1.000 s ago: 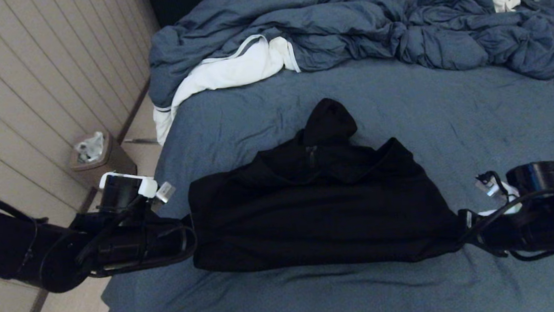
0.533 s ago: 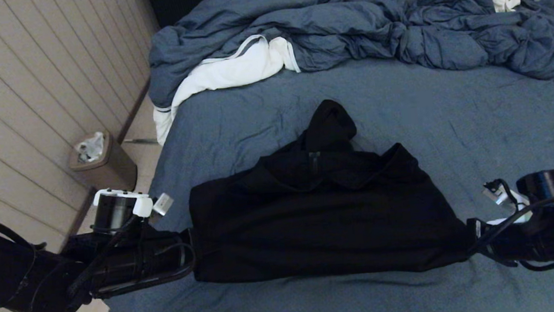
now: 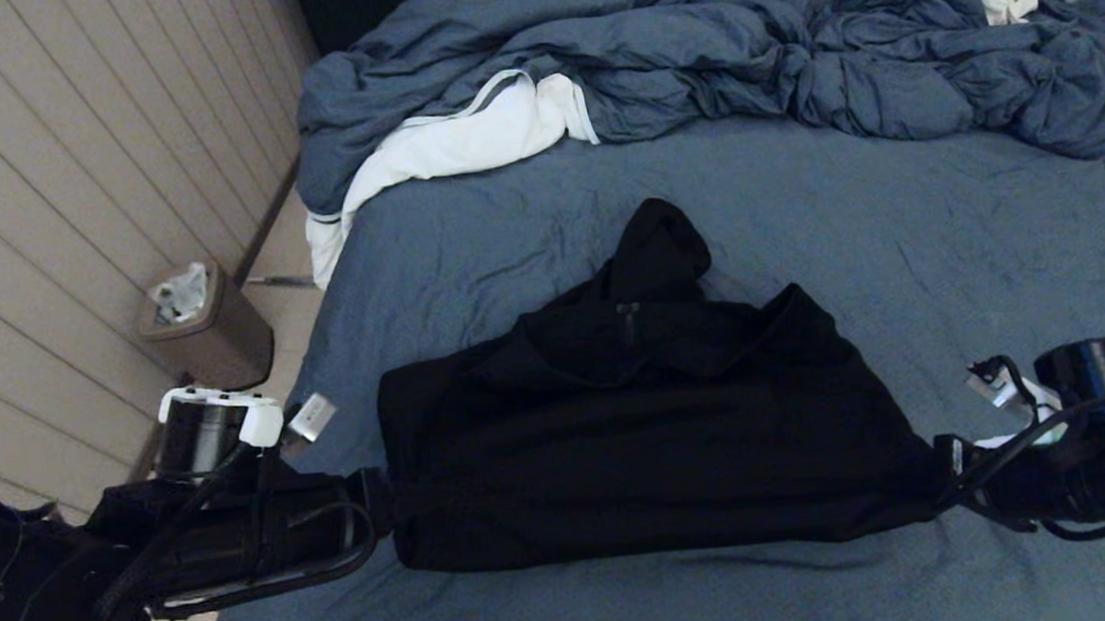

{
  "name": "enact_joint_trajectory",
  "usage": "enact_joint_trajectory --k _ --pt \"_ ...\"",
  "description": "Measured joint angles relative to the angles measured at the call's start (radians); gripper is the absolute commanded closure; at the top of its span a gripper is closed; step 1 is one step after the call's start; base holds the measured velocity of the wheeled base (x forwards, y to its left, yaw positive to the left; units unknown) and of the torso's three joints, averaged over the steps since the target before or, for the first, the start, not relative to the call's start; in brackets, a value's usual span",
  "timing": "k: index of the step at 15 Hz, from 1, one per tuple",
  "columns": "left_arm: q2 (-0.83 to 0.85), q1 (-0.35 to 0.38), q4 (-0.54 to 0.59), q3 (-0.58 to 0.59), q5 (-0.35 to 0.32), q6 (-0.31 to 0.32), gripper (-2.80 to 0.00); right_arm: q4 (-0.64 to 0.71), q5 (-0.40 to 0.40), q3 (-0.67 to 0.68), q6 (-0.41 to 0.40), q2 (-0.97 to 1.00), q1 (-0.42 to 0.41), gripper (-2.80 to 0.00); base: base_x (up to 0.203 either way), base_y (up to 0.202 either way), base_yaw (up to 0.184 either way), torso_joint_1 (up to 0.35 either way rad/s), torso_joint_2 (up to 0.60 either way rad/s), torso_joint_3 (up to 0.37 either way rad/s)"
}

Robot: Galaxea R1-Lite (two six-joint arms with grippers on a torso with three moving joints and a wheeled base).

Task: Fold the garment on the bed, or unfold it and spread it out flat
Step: Fold the black sweatshirt

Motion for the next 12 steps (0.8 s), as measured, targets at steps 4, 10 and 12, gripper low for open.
enact_joint_trajectory --k 4,10,12 --pt "-0.068 0.059 0.011 -0.001 0.002 0.007 -2.80 -0.001 -0.007 0.015 -0.007 -0.007 0.001 0.00 0.000 0.000 0.000 0.000 0.00 0.000" --pt "-0.069 0.067 0.005 -0.020 -0.001 0.006 -2.80 -0.015 -0.040 0.039 -0.035 -0.013 -0.001 0.00 0.000 0.000 0.000 0.000 0.00 0.000" --pt "-0.065 0.068 0.003 -0.024 -0.001 0.005 -2.80 -0.032 -0.044 0.043 -0.035 -0.012 0.002 0.00 0.000 0.000 0.000 0.000 0.00 0.000"
